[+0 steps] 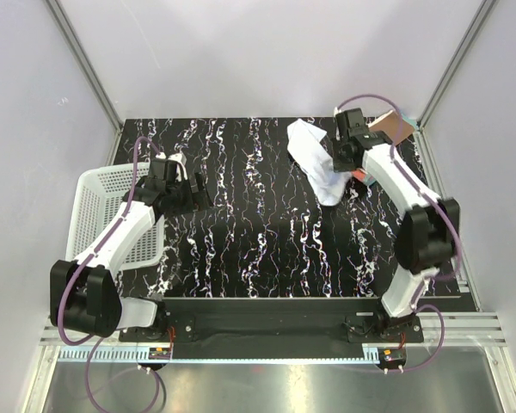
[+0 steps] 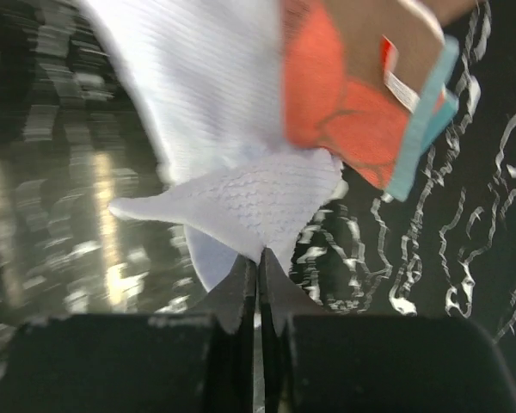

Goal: Roll the towels

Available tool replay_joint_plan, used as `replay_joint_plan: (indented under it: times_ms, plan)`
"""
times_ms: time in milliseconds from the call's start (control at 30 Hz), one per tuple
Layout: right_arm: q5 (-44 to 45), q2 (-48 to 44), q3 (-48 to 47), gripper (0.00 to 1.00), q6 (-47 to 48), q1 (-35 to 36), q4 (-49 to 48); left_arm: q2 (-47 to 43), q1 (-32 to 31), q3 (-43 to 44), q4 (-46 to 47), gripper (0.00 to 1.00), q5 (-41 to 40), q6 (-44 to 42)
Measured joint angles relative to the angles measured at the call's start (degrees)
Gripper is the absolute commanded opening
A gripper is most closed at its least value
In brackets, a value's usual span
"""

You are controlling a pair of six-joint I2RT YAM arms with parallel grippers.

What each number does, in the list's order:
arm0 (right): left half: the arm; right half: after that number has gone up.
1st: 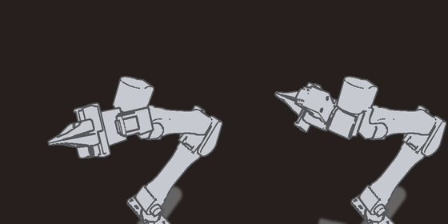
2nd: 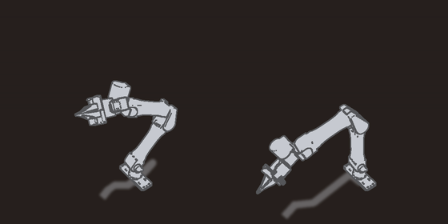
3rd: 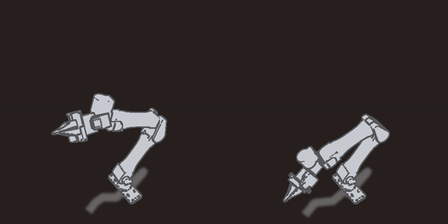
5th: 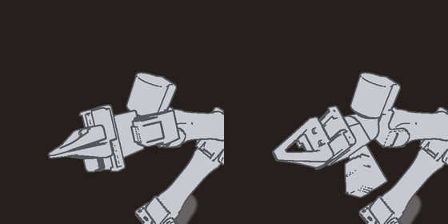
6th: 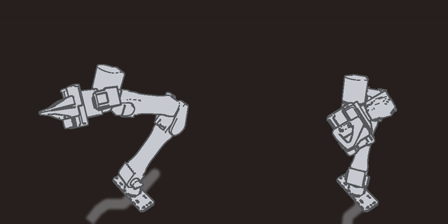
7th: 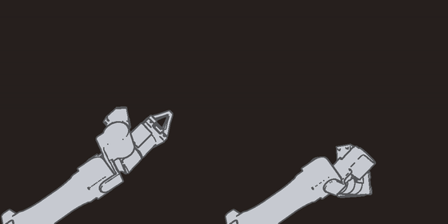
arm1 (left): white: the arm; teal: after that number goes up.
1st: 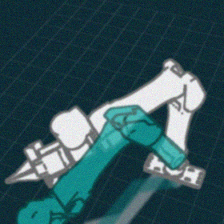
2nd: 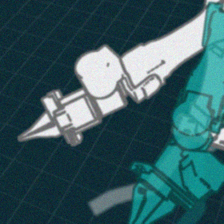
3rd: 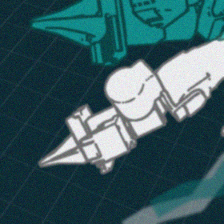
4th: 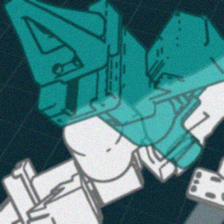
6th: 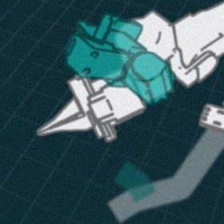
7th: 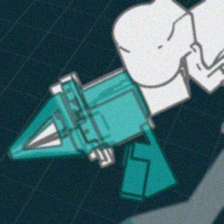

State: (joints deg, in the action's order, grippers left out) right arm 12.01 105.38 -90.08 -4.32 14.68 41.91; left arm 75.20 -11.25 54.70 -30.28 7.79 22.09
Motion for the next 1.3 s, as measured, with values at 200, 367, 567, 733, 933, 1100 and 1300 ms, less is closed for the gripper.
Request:
replay_joint_plan:
  times_ms: [200, 367, 567, 733, 933, 1100, 1300]
  plan:
    - [-5.6, -19.9, -3.0, 0.0, -2.0, 4.5, -1.0, -0.2, -0.3, 0.0, 0.4, 0.96, -0.1, 0.0]
    - [-1.1, -39.9, 4.1, 0.08, -6.5, 3.9, -1.6, -1.7, -2.1, -0.7, 0.9, 0.95, -0.8, 0.0]
    - [3.9, -48.3, 19.6, 1.0, -17.3, 3.8, 3.0, -0.8, -5.2, -0.6, 1.2, 0.92, -2.5, 0.3]
    - [4.0, -44.4, 31.6, 1.0, -22.9, 3.8, 7.2, 4.4, -10.3, 1.5, 0.0, 0.92, -6.4, 2.1]
    - [3.3, -45.3, 32.0, 1.0, -24.3, 3.8, 7.2, 16.0, -16.6, 11.4, -0.8, 0.9, -8.1, 5.7]
    - [2.1, -45.3, 31.8, 1.0, -25.5, 3.8, 6.5, 29.2, -17.0, 25.1, -1.1, 0.88, -7.6, 7.6]
    - [-5.5, -50.8, 36.7, 1.0, -27.8, 3.8, 1.0, 44.3, -17.0, 39.3, 2.9, 0.87, -3.5, 8.0]
